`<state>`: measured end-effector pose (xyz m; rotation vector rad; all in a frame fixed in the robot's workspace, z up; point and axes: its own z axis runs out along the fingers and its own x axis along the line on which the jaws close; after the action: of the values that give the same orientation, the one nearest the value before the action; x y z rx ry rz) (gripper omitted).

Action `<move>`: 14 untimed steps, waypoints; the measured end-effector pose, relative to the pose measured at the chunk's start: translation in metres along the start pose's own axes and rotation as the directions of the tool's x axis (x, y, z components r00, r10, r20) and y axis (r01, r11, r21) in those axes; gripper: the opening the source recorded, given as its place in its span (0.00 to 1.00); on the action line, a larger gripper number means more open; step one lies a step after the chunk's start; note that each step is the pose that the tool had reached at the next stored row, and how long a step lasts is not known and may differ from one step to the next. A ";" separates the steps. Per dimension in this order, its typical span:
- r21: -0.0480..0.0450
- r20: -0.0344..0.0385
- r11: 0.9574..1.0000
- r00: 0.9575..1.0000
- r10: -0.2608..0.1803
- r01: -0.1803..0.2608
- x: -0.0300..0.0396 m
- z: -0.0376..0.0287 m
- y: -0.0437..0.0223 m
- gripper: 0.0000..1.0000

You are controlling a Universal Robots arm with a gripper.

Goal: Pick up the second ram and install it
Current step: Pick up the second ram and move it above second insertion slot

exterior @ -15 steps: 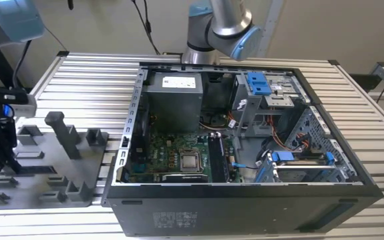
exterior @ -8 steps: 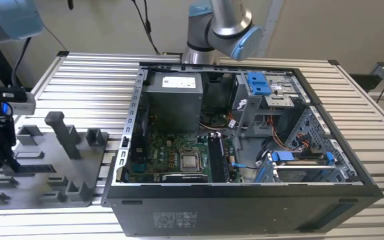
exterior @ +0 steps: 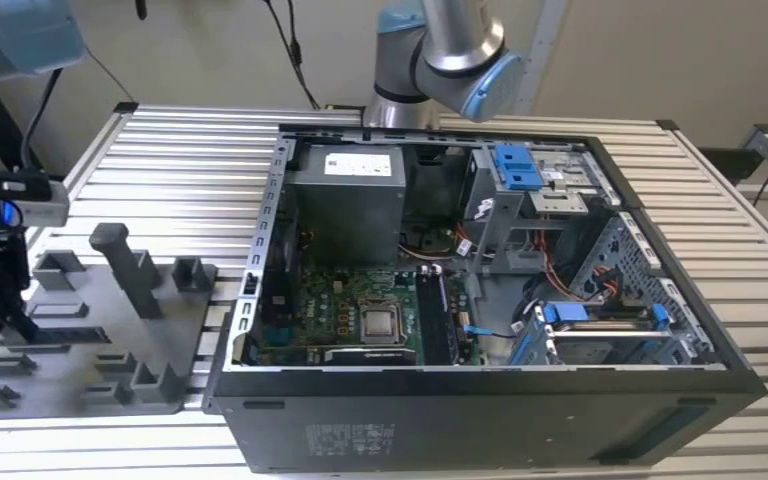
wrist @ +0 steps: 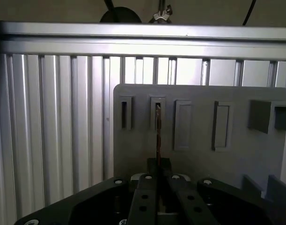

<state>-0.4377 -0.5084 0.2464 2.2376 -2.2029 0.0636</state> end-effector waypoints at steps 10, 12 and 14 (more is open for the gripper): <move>0.000 0.000 1.000 1.000 0.000 0.000 0.0002 -0.0049 -0.0002 0.14; 0.000 0.000 1.000 1.000 0.000 0.000 0.0003 -0.0065 -0.0003 0.14; 0.000 0.000 1.000 1.000 0.000 0.000 0.0003 -0.0093 -0.0004 0.14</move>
<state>-0.4377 -0.5085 0.2558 2.2378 -2.2028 0.0636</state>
